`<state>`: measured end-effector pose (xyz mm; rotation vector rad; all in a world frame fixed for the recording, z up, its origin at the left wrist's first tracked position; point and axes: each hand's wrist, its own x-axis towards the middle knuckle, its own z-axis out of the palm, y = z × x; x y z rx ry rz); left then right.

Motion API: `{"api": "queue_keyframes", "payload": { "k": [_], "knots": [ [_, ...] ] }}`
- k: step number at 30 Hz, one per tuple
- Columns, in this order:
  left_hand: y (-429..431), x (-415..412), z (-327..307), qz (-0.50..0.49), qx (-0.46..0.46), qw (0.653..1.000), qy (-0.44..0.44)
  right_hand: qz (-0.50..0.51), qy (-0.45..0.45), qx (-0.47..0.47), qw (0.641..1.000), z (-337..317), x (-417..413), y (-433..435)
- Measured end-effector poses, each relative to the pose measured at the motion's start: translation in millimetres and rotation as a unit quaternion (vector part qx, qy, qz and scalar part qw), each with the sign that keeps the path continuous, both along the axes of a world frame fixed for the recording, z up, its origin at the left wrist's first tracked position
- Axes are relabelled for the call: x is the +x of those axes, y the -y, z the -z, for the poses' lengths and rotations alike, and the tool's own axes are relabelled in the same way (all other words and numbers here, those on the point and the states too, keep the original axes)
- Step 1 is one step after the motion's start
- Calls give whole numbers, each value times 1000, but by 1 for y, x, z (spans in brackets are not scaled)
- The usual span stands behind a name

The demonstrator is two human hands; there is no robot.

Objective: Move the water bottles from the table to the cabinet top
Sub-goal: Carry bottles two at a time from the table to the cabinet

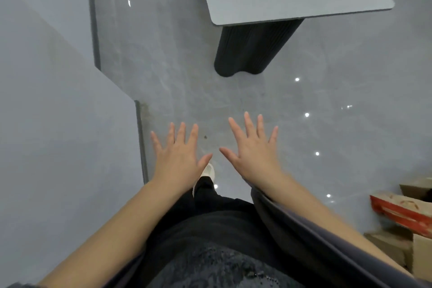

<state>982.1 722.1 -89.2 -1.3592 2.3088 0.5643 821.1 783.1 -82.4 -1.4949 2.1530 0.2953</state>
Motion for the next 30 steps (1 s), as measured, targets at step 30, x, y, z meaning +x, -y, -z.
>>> {"api": "queue_keyframes", "payload": {
  "k": [30],
  "knots": [
    [417,-113,1,128,-5,992,-17,135,1,14,991,9,-80,380]
  ]
}}
